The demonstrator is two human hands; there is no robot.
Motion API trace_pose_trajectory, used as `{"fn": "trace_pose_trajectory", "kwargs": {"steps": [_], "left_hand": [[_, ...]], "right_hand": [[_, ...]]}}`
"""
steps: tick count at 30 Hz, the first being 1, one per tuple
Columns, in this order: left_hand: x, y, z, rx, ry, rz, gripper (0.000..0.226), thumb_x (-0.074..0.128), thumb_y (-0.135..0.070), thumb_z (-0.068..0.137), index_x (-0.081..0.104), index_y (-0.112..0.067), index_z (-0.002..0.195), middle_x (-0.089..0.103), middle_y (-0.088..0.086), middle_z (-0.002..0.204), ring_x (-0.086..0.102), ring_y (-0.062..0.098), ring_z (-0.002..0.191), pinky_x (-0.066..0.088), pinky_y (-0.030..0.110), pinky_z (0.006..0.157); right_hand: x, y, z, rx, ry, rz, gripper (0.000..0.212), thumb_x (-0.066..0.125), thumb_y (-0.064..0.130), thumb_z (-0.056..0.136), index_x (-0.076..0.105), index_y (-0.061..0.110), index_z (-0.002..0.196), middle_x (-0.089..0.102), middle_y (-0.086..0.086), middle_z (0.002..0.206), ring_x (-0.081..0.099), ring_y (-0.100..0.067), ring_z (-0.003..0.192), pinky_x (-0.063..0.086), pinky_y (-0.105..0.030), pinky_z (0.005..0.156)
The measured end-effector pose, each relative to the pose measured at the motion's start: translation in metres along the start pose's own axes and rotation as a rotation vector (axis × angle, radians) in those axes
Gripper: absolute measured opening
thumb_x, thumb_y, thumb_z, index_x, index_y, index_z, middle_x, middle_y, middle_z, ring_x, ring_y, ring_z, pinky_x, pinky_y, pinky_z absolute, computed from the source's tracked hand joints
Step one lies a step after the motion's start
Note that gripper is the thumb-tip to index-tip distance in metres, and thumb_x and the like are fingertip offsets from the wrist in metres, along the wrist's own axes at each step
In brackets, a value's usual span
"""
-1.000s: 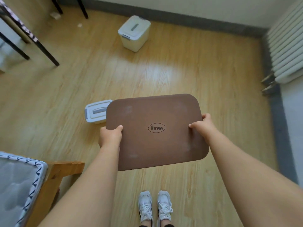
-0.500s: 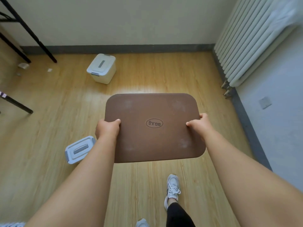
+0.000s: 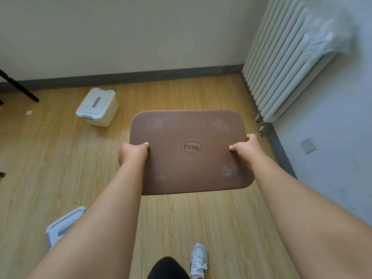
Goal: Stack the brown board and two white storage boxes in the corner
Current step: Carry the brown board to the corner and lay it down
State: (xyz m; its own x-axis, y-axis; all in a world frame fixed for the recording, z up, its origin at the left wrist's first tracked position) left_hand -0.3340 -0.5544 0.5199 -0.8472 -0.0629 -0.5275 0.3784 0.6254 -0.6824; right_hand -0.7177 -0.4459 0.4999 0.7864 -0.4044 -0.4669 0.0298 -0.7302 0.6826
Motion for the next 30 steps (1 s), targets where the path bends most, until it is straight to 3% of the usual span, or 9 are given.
{"fn": "trace_pose_trajectory", "kwargs": {"steps": [7, 13, 16, 21, 30], "left_hand": [[0.062, -0.075, 0.044, 0.005, 0.049, -0.049, 0.042, 0.072, -0.020, 0.082, 0.060, -0.010, 0.121, 0.067, 0.010, 0.117, 0.062, 0.034, 0.106, 0.045, 0.033, 0.085], [0.129, -0.164, 0.108, 0.029, 0.117, -0.012, 0.046, 0.072, -0.022, 0.082, 0.058, -0.013, 0.125, 0.066, 0.008, 0.120, 0.061, 0.034, 0.109, 0.045, 0.035, 0.088], [0.158, -0.209, 0.135, 0.036, 0.151, 0.028, 0.046, 0.071, -0.023, 0.082, 0.059, -0.014, 0.125, 0.066, 0.007, 0.119, 0.062, 0.034, 0.108, 0.047, 0.037, 0.091], [0.199, -0.275, 0.167, 0.049, 0.160, 0.076, 0.047, 0.070, -0.026, 0.083, 0.056, -0.015, 0.127, 0.065, 0.008, 0.119, 0.060, 0.035, 0.107, 0.046, 0.039, 0.089], [0.295, -0.380, 0.225, 0.041, 0.158, 0.117, 0.051, 0.071, -0.029, 0.081, 0.055, -0.015, 0.127, 0.065, 0.009, 0.121, 0.060, 0.036, 0.109, 0.047, 0.039, 0.090]], "right_hand": [[-0.015, 0.043, 0.075, 0.016, -0.019, 0.029, 0.077, 0.072, 0.015, 0.079, 0.031, 0.014, 0.144, 0.055, -0.007, 0.132, 0.057, -0.029, 0.113, 0.045, -0.041, 0.097], [-0.025, 0.096, 0.158, 0.032, -0.077, 0.106, 0.070, 0.069, 0.008, 0.085, 0.032, 0.009, 0.144, 0.052, -0.004, 0.119, 0.049, -0.020, 0.096, 0.038, -0.030, 0.081], [-0.032, 0.130, 0.199, 0.036, -0.111, 0.093, 0.073, 0.071, 0.009, 0.082, 0.033, 0.009, 0.144, 0.053, -0.009, 0.135, 0.055, -0.027, 0.109, 0.041, -0.033, 0.086], [-0.042, 0.174, 0.263, 0.062, -0.120, 0.110, 0.079, 0.073, 0.012, 0.081, 0.029, 0.011, 0.147, 0.051, -0.010, 0.138, 0.054, -0.031, 0.120, 0.044, -0.044, 0.102], [-0.066, 0.240, 0.402, 0.093, -0.111, 0.090, 0.086, 0.077, 0.022, 0.068, 0.036, 0.017, 0.144, 0.055, -0.007, 0.137, 0.058, -0.032, 0.117, 0.048, -0.049, 0.100]]}}
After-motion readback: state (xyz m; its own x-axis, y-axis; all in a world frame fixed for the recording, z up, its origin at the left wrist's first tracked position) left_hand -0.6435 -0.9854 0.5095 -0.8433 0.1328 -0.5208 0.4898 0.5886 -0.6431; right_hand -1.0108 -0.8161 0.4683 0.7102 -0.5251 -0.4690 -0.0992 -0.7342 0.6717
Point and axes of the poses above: each hand's wrist, its own z-axis towards the middle knuckle, its own x-axis out of the palm, y = z × x, the point moved 10 cm from there along z, towards the middle knuckle
